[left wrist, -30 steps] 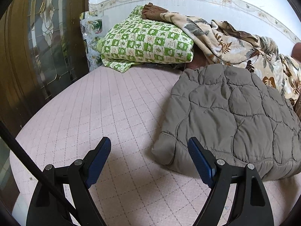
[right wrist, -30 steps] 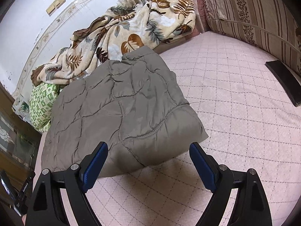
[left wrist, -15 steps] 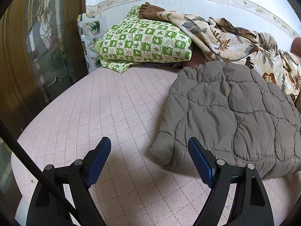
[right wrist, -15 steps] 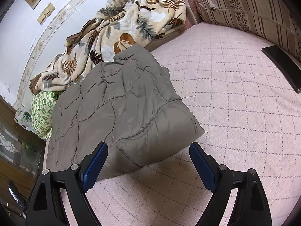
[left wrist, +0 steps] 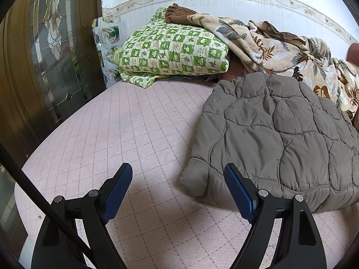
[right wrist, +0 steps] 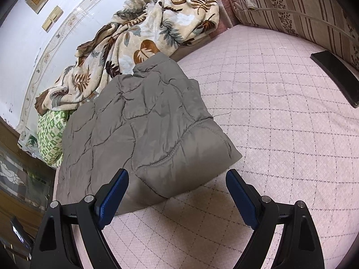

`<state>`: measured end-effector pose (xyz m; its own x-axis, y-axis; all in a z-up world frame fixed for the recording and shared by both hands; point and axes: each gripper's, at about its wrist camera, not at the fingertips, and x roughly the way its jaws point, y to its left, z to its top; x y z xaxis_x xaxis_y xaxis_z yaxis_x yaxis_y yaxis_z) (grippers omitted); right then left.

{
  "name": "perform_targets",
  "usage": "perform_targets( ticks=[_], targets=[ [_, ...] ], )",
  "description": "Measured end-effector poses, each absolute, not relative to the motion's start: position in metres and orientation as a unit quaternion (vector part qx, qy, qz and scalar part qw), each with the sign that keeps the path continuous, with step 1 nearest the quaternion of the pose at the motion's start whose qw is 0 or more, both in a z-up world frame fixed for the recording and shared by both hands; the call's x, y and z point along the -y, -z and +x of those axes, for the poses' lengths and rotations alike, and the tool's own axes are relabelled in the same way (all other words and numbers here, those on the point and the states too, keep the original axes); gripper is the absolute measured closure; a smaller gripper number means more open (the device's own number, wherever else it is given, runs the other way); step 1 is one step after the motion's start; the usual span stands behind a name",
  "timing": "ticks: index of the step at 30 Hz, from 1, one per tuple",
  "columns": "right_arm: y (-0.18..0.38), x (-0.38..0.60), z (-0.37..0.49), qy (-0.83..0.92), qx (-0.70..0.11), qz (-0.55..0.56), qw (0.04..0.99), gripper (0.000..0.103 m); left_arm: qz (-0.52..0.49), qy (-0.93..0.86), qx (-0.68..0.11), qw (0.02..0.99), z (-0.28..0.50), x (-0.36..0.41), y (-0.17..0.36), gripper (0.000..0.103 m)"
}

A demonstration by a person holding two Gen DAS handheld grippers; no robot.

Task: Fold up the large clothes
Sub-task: 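Lift both grippers off the folded grey jacket and pull back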

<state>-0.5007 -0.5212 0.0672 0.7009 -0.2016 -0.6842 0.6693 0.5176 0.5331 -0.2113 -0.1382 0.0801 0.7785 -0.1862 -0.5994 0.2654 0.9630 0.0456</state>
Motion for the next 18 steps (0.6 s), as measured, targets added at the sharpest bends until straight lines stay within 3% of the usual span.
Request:
perform_targets(
  ticks=[18],
  targets=[
    [-0.0625,0.522,-0.5005,0.263,-0.283,0.427,0.818,0.012,0.067,0.123,-0.311,0.94,-0.209,0.1366,-0.0792,0.02]
  ],
)
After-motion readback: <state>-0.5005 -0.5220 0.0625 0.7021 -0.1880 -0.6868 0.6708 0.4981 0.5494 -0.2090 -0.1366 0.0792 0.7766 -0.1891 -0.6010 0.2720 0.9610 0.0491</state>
